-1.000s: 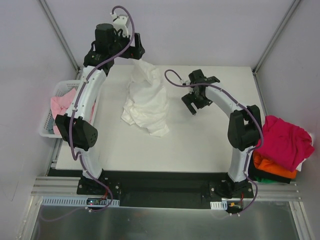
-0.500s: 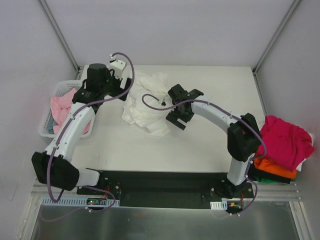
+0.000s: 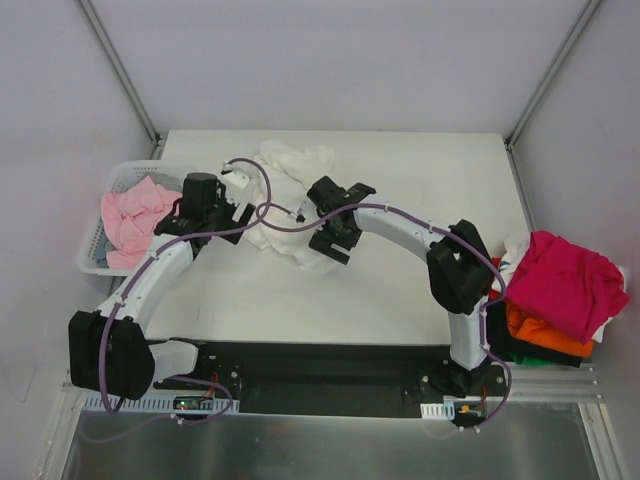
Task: Fold and stack the t-shirts
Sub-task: Move the tshirt to the center of the board, then flatten the tshirt out
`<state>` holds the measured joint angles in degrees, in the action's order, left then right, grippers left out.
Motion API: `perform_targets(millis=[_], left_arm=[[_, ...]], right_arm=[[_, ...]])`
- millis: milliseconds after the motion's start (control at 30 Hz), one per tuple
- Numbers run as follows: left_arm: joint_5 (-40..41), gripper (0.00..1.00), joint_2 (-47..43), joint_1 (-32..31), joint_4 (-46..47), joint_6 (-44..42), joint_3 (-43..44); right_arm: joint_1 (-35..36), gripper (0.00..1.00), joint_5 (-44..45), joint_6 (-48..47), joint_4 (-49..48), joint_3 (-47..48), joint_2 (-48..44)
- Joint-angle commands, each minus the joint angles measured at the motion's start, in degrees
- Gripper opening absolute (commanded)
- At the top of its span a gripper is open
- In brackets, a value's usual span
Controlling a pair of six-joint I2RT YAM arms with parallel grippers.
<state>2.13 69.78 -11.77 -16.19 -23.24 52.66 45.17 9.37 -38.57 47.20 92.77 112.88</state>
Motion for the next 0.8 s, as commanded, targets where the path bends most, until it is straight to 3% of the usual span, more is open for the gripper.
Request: perform_targets(millis=[0, 167, 767], left_arm=[[0.16, 0.99, 1.58, 4.73, 5.55, -0.05, 1.21], [-0.28, 0.99, 3.52, 8.95, 6.52, 0.74, 2.53], [0.42, 0.97, 3.96, 11.07, 8.01, 1.09, 0.86]], right_arm=[[2.11, 0.89, -2.59, -1.16, 1.58, 3.64, 2.51], [3.70, 0.83, -5.06, -1.33, 1.67, 4.08, 4.01], [3.79, 0.68, -7.34, -3.88, -1.58, 6.37, 10.43]])
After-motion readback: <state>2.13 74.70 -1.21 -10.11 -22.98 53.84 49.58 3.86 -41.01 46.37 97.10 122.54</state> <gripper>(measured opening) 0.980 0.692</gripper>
